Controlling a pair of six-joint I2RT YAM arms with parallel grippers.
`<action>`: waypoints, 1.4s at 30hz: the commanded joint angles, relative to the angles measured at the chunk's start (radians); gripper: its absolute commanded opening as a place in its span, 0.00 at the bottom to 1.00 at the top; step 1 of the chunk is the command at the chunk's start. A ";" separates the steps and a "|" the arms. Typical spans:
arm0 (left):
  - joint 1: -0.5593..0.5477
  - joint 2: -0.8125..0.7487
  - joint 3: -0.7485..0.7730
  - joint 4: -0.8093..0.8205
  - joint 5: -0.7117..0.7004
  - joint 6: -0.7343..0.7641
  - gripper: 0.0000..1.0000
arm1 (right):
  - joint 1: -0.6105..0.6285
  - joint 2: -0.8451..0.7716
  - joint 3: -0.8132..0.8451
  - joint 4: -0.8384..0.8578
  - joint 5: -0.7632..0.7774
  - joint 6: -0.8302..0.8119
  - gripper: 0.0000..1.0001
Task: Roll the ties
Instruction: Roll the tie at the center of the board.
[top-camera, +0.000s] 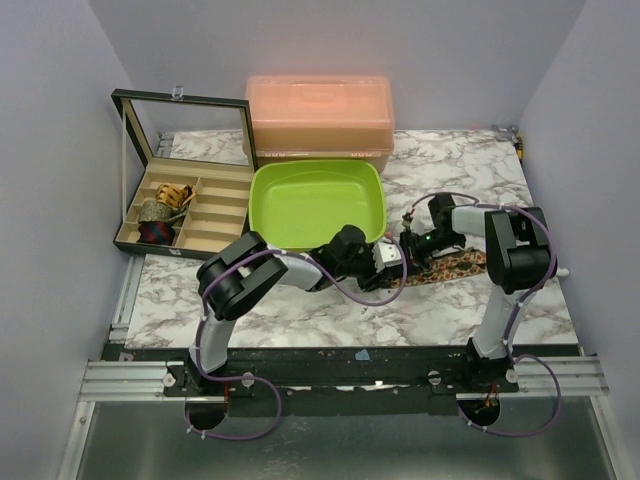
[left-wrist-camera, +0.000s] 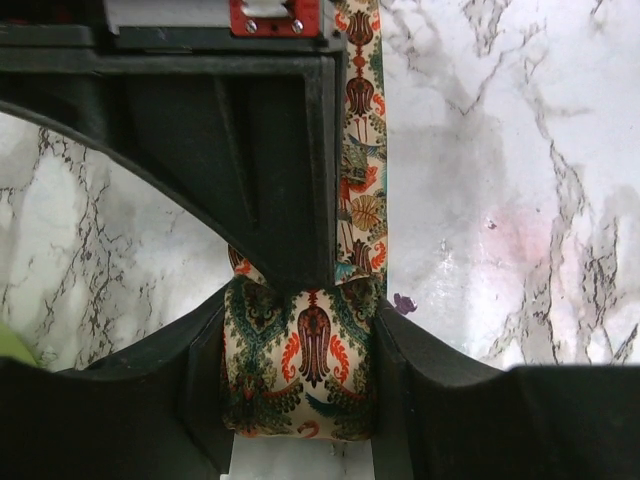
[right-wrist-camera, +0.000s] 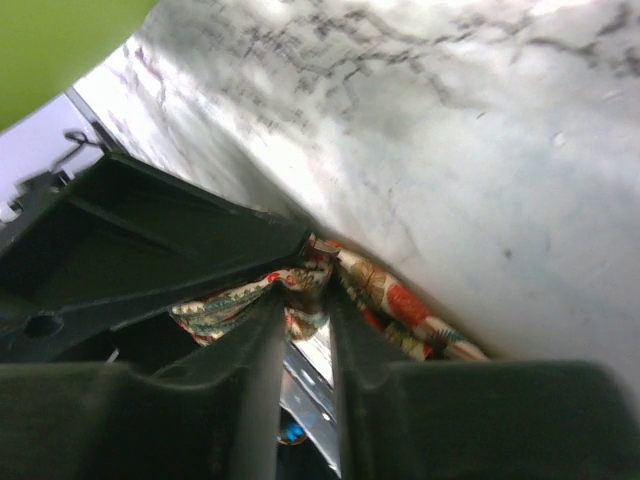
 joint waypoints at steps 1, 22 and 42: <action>-0.007 0.035 0.013 -0.403 -0.118 0.151 0.24 | -0.045 -0.065 0.027 -0.128 0.026 -0.132 0.43; -0.007 0.098 0.198 -0.657 -0.024 0.146 0.32 | 0.015 -0.005 0.013 -0.018 -0.027 -0.102 0.28; 0.064 -0.088 -0.072 0.084 0.071 -0.046 0.83 | 0.012 0.092 0.058 -0.068 0.222 -0.149 0.00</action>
